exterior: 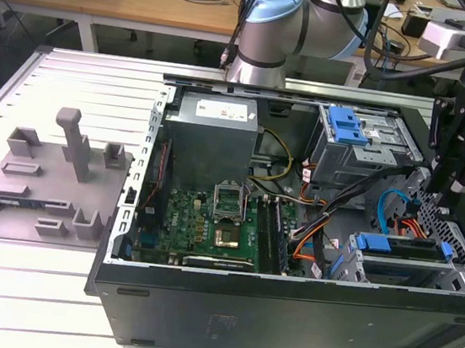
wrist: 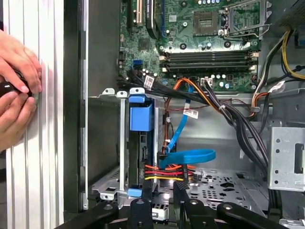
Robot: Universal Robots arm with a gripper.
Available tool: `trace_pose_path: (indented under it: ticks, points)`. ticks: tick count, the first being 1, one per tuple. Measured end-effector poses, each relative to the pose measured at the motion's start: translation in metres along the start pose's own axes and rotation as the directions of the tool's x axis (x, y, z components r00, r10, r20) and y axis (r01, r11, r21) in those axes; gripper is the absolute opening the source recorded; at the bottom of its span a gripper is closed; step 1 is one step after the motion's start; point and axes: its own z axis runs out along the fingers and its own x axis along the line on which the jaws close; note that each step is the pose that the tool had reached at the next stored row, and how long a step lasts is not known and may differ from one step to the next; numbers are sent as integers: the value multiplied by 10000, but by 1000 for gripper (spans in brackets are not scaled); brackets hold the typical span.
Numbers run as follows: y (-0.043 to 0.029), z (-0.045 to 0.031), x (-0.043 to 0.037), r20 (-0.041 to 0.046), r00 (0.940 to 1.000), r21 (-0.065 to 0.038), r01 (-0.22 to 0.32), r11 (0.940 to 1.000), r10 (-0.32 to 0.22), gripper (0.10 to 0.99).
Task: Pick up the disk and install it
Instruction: 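Insert the second disk wire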
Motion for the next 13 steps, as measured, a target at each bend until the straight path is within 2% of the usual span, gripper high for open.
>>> trace_pose_path:
  ticks: [2, 3, 4, 6, 7, 13]
  points:
    - [-4, 11, -2, -1, 10000, -105, 24, 9999, -24, 318]
    - [-4, 17, -3, 1, 10000, -252, 55, 9997, -55, 318]
    - [-4, 19, -4, 3, 10000, -355, 78, 9993, -78, 318]
    - [-4, 24, -6, 8, 9999, -524, 116, 9986, -116, 318]
    - [-4, 26, -6, 10, 9999, -570, 126, 9983, -126, 318]
    - [62, 39, -9, 8, 10000, -598, 46, 9982, -46, 318]
